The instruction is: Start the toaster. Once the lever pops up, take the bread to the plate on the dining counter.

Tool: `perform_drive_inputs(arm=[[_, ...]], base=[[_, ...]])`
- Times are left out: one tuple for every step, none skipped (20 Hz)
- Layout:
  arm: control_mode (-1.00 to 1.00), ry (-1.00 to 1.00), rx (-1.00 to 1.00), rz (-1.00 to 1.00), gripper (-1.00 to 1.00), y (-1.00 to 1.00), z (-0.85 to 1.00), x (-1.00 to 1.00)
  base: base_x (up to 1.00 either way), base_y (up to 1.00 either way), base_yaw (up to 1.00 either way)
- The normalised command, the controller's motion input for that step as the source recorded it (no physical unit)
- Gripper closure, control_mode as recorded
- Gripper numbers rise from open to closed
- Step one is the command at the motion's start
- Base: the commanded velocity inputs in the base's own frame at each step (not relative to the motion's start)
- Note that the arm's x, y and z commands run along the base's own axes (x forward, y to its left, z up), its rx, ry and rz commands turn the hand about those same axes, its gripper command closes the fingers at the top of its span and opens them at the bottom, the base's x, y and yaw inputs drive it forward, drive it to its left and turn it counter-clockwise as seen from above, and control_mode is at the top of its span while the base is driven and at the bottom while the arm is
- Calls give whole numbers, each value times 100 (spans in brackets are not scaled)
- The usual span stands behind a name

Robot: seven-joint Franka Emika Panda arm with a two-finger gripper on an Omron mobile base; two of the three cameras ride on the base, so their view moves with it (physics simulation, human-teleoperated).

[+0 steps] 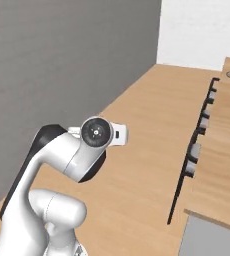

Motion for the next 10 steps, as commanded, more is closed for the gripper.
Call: perform_drive_inputs(arm=[[100,0,0,0,100,0,0,0],[100,0,0,0,100,0,0,0],[100,0,0,0,100,0,0,0],[100,0,0,0,100,0,0,0],[100,0,0,0,100,0,0,0],[100,0,0,0,100,0,0,0],[100,0,0,0,100,0,0,0],[100,0,0,0,100,0,0,0],[100,0,0,0,100,0,0,0],[100,0,0,0,100,0,0,0]], base=[[100,66,-53],[100,64,-47],[100,60,-42],[100,61,-39],[100,62,-34],[100,82,-21],[100,78,-19],[100,78,-19],[100,78,-18],[100,74,-16]])
